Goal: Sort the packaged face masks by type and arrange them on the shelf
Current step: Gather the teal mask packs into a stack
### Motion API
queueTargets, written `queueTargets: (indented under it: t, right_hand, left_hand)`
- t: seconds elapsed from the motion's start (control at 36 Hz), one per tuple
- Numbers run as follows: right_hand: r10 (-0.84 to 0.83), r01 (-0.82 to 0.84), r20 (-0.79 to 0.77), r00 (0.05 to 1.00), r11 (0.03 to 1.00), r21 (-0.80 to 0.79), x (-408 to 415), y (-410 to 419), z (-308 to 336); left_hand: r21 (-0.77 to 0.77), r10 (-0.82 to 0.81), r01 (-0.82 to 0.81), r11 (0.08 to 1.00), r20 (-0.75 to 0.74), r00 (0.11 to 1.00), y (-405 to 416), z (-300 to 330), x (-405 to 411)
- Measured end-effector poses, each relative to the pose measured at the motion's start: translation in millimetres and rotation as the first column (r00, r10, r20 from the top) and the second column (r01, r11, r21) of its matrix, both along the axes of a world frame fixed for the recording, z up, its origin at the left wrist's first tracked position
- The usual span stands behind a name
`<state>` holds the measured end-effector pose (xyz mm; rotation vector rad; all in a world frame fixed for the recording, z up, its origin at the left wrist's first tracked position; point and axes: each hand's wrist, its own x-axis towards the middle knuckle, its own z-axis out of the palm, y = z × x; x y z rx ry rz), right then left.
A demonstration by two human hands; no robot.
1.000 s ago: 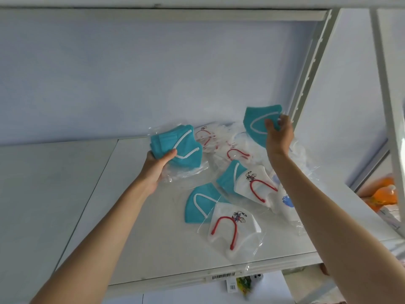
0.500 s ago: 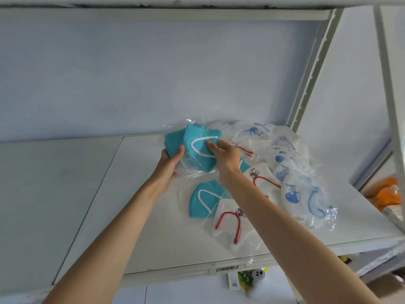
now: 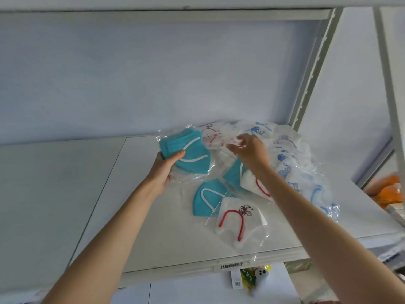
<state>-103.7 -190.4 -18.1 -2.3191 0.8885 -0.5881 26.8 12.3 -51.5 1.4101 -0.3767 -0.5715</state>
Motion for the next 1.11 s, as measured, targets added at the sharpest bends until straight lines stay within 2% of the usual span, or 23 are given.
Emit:
queueTargets:
  t: [0.06, 0.11, 0.17, 0.22, 0.31, 0.42, 0.5, 0.58, 0.75, 0.92, 1.03, 1.11]
  right_hand:
    - [-0.054, -0.006, -0.308, 0.950, 0.982, -0.191, -13.6, -19.2, 0.7]
    - [-0.082, -0.065, -0.525, 0.847, 0.965, -0.256, -20.0, -26.2, 0.4]
    - [-0.071, -0.116, -0.598, 0.798, 0.956, -0.269, -19.3, -24.4, -3.9]
    - [-0.053, -0.153, -0.607, 0.793, 0.947, -0.284, -13.8, -21.4, -10.5]
    - [-0.034, -0.152, -0.563, 0.826, 0.948, -0.280, -4.8, -21.1, -14.7]
    - [0.008, -0.091, -0.433, 0.901, 0.981, -0.171, 6.7, -25.0, -7.2]
    - [-0.012, 0.000, -0.176, 0.984, 0.998, -0.067, 12.7, -27.3, 4.0]
    - [-0.076, 0.078, 0.050, 0.996, 0.996, -0.036, 16.3, -32.2, 15.7]
    - [-0.046, 0.055, 0.083, 0.995, 0.993, -0.107, 24.4, -50.6, 23.6]
    - [-0.090, 0.090, 0.300, 0.950, 0.996, 0.011, 28.5, -58.7, 27.2]
    - [-0.104, 0.116, 0.287, 0.952, 0.993, -0.023, 31.4, -63.1, 23.4]
    - [-0.100, 0.106, 0.222, 0.970, 0.994, -0.018, 34.5, -68.1, 24.9]
  left_hand:
    - [-0.008, 0.004, -0.004, 1.000, -0.002, 1.000, 4.2, 0.2, 2.9]
    - [-0.008, 0.015, -0.015, 1.000, 0.003, 1.000, 7.0, 0.5, 4.5]
    - [-0.011, 0.020, -0.020, 1.000, -0.003, 1.000, 6.8, 0.5, 4.2]
    - [-0.008, 0.017, -0.017, 1.000, 0.000, 1.000, 6.3, 1.7, 2.5]
    - [0.014, 0.010, -0.010, 1.000, 0.009, 1.000, 5.7, 3.7, 0.8]
    - [0.015, 0.001, -0.001, 1.000, 0.018, 1.000, 7.4, 7.0, 0.6]
    - [0.019, 0.030, -0.030, 0.999, 0.014, 0.999, 11.3, 9.6, 1.7]
    - [0.020, 0.055, -0.056, 0.998, 0.020, 0.998, 15.1, 10.6, 1.9]
    - [0.015, 0.065, -0.065, 0.998, 0.015, 0.998, 19.1, 12.5, 4.2]
    - [0.025, 0.094, -0.095, 0.995, 0.020, 0.995, 16.2, 10.2, 5.3]
    - [0.030, 0.089, -0.090, 0.996, 0.027, 0.996, 16.0, 7.3, 8.2]
    - [0.038, 0.094, -0.095, 0.995, 0.023, 0.995, 16.4, 9.3, 7.9]
